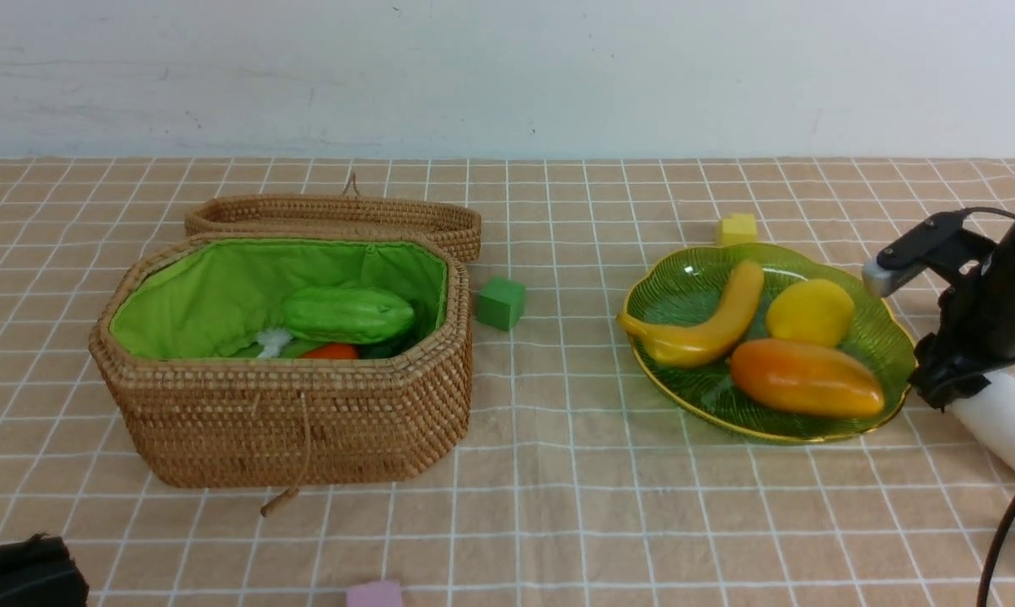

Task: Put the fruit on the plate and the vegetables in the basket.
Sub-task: Take a daikon with your right arm and place it on the basket on the left.

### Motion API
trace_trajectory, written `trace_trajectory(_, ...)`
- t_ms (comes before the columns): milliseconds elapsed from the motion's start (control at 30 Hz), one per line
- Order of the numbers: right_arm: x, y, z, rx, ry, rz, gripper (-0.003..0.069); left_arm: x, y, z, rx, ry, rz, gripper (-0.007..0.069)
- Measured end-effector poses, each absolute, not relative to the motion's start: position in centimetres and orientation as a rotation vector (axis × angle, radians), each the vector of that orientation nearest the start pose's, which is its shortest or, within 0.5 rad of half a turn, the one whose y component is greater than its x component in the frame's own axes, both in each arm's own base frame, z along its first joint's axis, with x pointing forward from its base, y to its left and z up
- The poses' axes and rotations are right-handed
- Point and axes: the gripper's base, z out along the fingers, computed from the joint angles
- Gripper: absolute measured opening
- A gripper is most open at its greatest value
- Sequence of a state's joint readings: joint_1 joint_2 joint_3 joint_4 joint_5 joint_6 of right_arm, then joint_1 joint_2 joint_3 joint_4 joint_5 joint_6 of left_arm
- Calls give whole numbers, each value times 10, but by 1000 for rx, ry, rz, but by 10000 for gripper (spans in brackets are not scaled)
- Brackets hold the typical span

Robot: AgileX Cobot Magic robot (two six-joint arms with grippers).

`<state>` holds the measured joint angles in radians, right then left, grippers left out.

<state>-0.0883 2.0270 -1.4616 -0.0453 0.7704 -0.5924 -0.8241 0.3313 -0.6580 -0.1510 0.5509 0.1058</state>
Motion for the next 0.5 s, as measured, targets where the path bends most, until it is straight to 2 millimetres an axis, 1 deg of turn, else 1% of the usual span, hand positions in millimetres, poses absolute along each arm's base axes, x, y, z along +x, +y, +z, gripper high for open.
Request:
trace_trajectory(67,419,-40,175,-731,2753,-200,411,33,-46,360,738,1589,-694,8)
trace_trajectory(100,419,-40,174,-706,2762,-198,468,33,-46,360,738,1589,-694,8)
trace_trajectory(233,418,-42,178,-633,2772,-216,637,33,-46,360,738,1589,-696,8)
trace_trajectory(333,416,-43,190,-569,2760,-228,675,33,-46,360,738,1589,-697,8)
trace_trajectory(367,415,-43,197,-542,2752,-231,678,33,-46,360,738,1589,-697,8)
trace_trajectory(400,410,-42,209,-504,2750,-230,676,33,-46,360,738,1589,-697,8)
trace_trajectory(433,409,-42,212,-499,2746,-232,675,33,-46,360,738,1589,-697,8)
trace_trajectory(500,400,-43,227,-449,2776,-229,666,33,-46,360,738,1589,-697,8)
